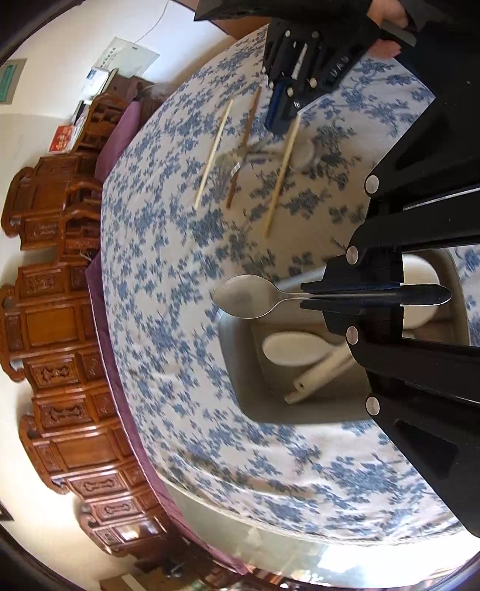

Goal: Organize utensils
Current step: 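Carry the metal spoon into the grey tray and open the left tool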

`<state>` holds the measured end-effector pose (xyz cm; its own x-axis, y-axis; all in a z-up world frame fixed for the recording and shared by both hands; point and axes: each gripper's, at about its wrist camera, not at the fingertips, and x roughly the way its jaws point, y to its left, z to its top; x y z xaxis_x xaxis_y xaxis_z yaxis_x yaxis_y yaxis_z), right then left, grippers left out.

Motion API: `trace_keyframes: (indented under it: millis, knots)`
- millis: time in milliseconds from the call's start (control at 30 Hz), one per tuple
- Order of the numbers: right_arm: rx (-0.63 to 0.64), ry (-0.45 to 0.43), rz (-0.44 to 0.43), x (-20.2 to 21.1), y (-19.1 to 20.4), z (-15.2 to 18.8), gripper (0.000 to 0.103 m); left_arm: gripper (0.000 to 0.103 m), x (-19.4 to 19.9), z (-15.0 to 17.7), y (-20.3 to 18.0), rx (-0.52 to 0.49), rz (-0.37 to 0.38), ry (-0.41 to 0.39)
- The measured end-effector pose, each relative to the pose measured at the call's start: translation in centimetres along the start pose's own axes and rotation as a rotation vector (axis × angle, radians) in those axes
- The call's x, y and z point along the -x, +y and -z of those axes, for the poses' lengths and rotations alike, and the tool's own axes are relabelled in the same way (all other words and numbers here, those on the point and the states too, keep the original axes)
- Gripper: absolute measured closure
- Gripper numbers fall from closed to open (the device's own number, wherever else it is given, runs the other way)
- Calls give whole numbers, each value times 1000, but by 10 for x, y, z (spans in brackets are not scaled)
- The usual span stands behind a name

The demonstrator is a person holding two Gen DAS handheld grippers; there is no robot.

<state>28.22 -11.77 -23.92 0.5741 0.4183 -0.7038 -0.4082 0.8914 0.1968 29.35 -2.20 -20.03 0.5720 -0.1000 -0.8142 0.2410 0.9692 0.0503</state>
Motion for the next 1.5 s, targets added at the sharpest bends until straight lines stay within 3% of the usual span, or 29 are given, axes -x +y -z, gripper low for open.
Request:
trace_keyframes:
  millis: [533,867,1033,1233,1500]
  knots:
    - [23,-11,-37,1,12,-3,94,100,-51,18,50,94,-70,92]
    - [44,-5,-54,-6,25,-7,94,100,-57,12,50,73,-86,73]
    - [54,2,-51,-9,28,-6,94,100,-54,13,53,97,-60,71]
    - [63,5,-45,-9,33,-5,94,93,-31,17,57,99,-59,13]
    - [88,-7,-48,-3,47,-9,94,93,-4,26,73,123,-61,-43]
